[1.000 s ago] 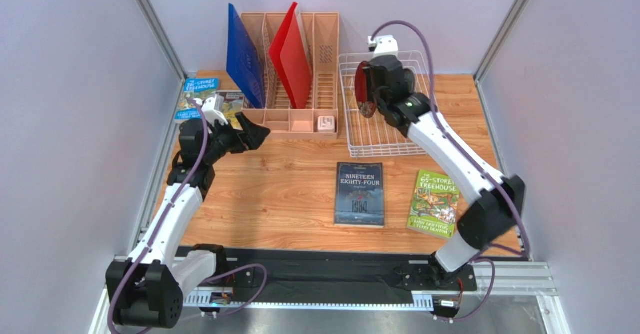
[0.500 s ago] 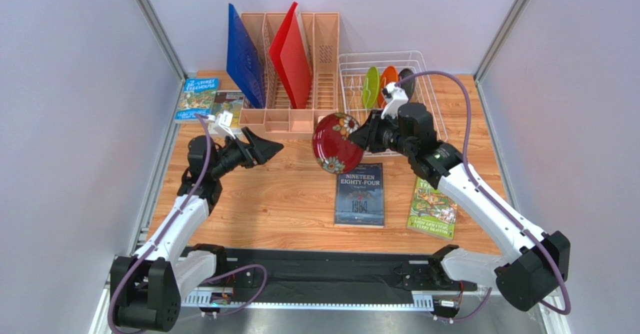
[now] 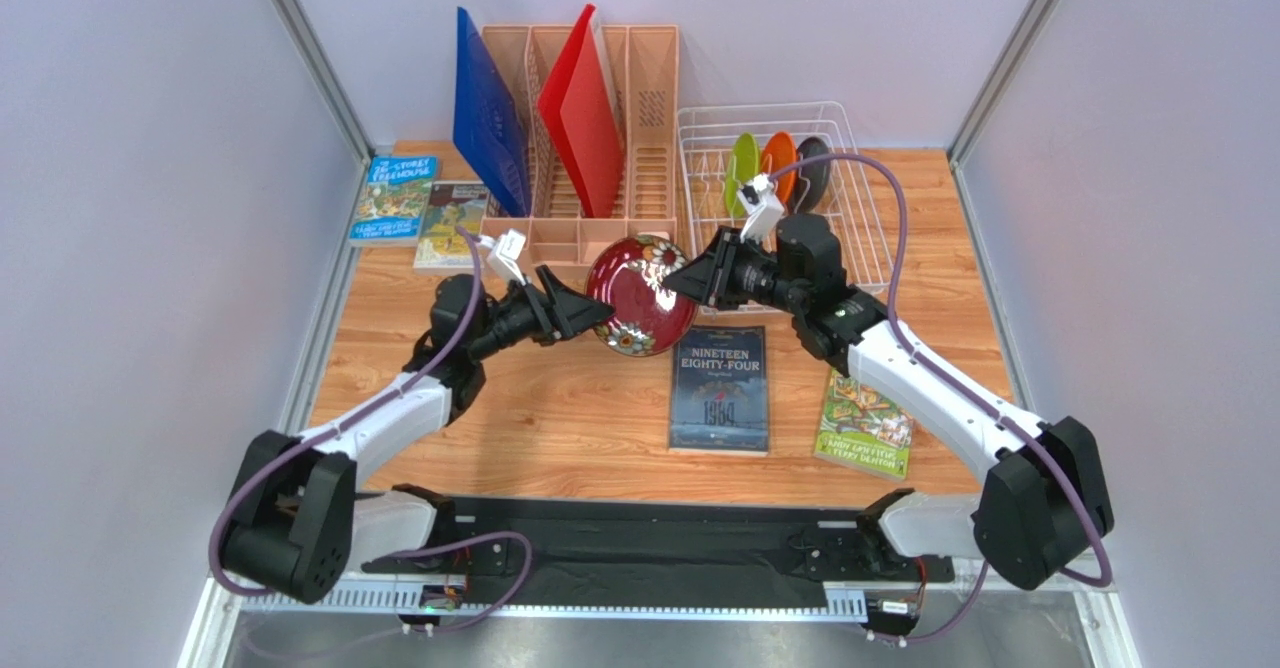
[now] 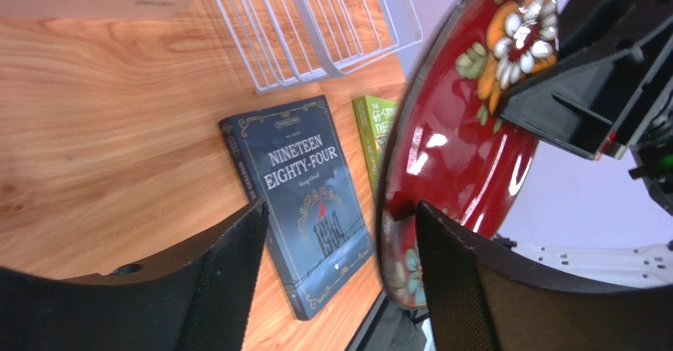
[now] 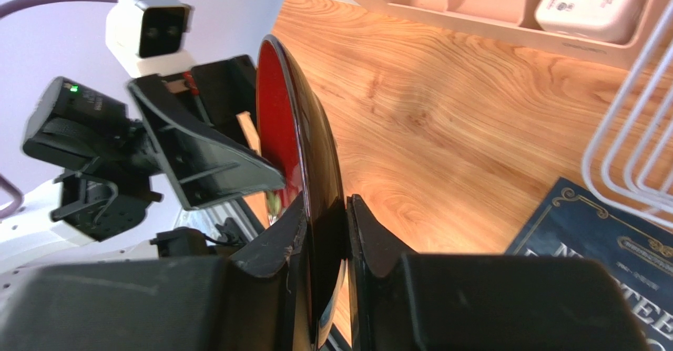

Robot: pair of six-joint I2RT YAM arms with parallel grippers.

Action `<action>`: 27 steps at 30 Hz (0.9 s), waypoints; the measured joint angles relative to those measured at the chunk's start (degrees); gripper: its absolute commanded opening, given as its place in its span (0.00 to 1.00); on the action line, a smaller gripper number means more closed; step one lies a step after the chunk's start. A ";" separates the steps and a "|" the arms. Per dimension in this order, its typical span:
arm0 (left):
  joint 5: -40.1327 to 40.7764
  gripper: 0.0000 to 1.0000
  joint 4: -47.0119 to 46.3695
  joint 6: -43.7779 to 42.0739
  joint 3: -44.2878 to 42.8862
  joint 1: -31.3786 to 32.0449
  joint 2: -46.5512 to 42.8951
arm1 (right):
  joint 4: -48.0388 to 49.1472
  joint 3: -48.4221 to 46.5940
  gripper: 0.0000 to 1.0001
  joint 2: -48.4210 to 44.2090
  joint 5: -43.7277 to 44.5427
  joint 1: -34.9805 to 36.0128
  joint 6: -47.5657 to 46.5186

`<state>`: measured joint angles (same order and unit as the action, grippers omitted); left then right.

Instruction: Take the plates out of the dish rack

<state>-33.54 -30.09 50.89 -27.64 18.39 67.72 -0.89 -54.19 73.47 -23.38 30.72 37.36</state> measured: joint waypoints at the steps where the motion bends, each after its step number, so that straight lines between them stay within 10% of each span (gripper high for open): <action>1: 0.09 0.54 -0.92 0.50 -0.28 0.74 1.33 | 0.87 0.00 0.00 0.46 -0.31 0.00 0.33; 6: 0.72 0.00 -8.35 3.96 -1.73 3.21 5.86 | 3.61 1.07 0.00 2.64 -0.63 -0.63 1.95; 12: -0.17 0.00 -14.25 8.41 -1.88 2.49 7.52 | 7.82 1.66 0.00 3.80 -1.73 -2.58 3.39; 17: 1.20 0.00 -13.70 8.11 -1.75 2.60 6.82 | 8.55 1.66 0.55 4.24 -1.70 -2.69 3.50; 20: 5.29 0.00 -8.13 4.04 -1.25 3.80 3.26 | 7.08 1.64 0.72 4.46 -2.08 -2.36 4.09; 27: 17.57 0.00 9.49 -3.23 2.45 3.63 -10.54 | 3.32 0.90 0.74 4.31 -2.08 -4.11 2.71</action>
<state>-15.97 -20.60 47.66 -25.19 22.02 57.19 2.44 -53.30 77.78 -25.45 26.61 40.07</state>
